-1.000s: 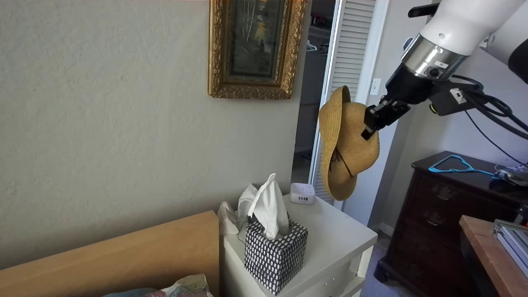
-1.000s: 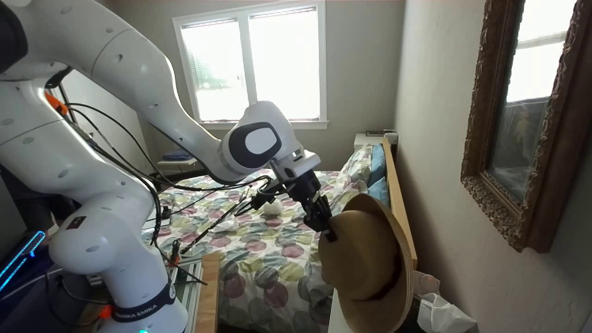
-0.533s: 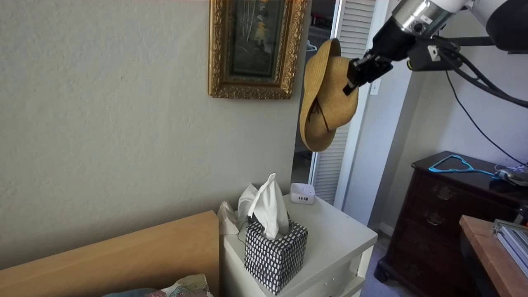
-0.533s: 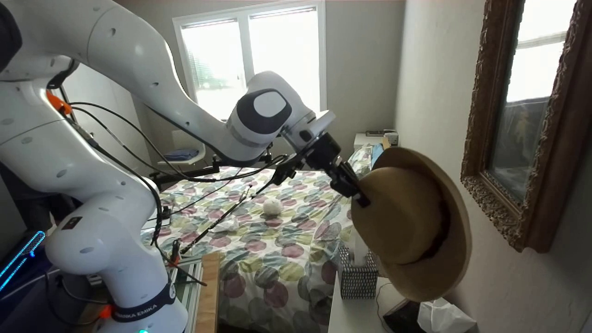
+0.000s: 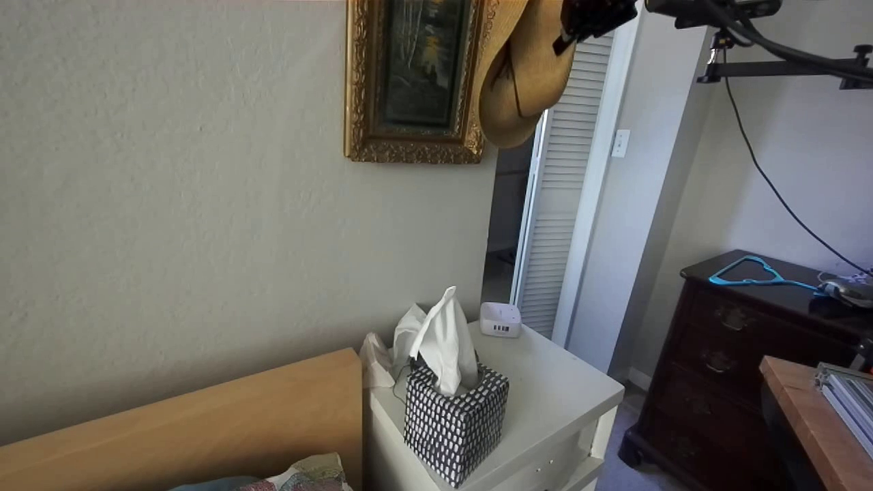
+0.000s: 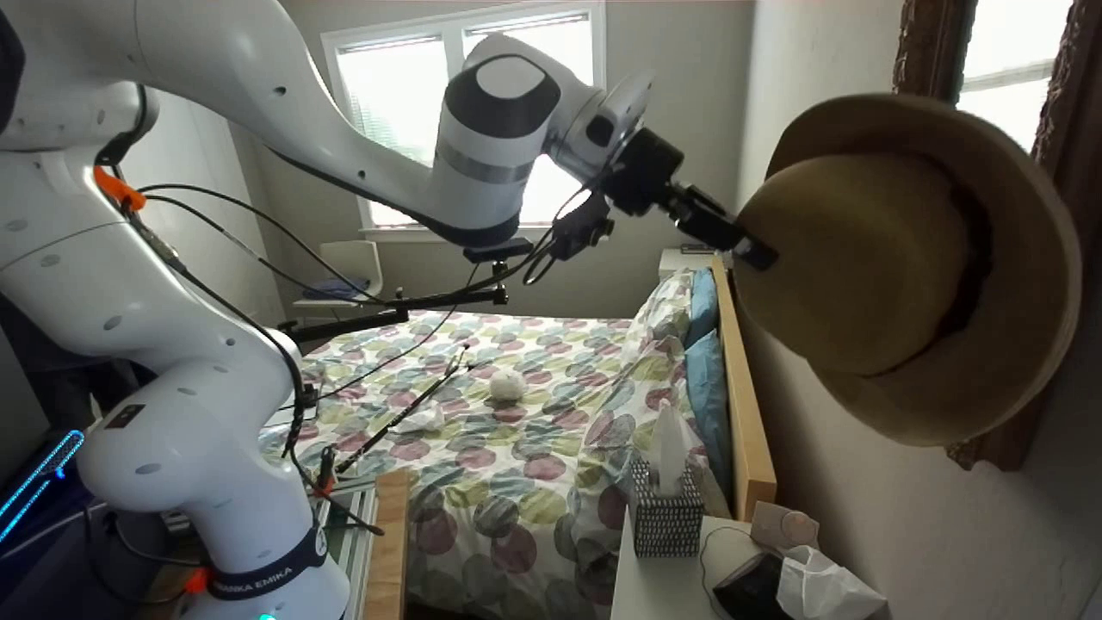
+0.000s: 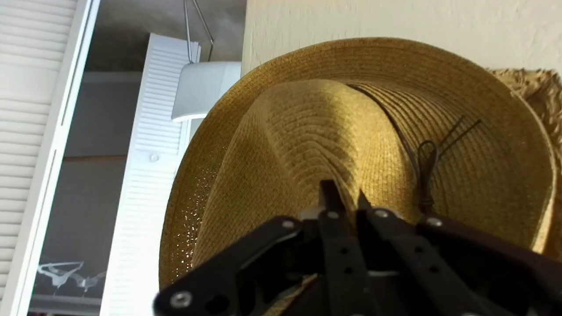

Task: Use the tissue to wipe the picture frame then put the hat on the hook

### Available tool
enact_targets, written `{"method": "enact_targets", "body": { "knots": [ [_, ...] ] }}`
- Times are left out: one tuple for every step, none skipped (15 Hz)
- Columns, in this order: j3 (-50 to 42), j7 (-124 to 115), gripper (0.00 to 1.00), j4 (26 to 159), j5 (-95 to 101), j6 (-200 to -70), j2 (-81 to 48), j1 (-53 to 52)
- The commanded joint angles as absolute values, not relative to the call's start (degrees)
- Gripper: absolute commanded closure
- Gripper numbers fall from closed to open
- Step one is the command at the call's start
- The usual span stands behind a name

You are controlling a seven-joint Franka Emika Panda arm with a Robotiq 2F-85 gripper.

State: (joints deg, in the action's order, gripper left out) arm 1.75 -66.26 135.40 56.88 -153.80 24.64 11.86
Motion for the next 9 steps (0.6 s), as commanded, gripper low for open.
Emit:
{"method": "enact_targets", "body": {
  "knots": [
    [2.2,-66.2,0.98,128.8,60.3,-153.3,24.5,14.1],
    [2.3,-66.0,0.98,126.9,60.7,-153.3,24.5,14.5],
    [2.3,-66.0,0.98,125.3,60.8,-153.4,24.6,14.8],
    [2.2,-65.3,0.98,123.9,60.3,-153.6,24.8,14.7],
    [1.6,-64.7,0.98,123.3,58.6,-154.6,24.8,14.0],
    [1.7,-65.2,0.93,125.4,58.3,-153.8,24.7,14.1],
    [1.7,-65.1,0.93,124.3,58.3,-153.8,24.7,14.0],
    [1.7,-65.1,0.93,123.8,58.3,-153.8,24.7,14.0],
    [1.7,-65.1,0.93,123.8,58.3,-153.8,24.7,14.0]
  ]
}}
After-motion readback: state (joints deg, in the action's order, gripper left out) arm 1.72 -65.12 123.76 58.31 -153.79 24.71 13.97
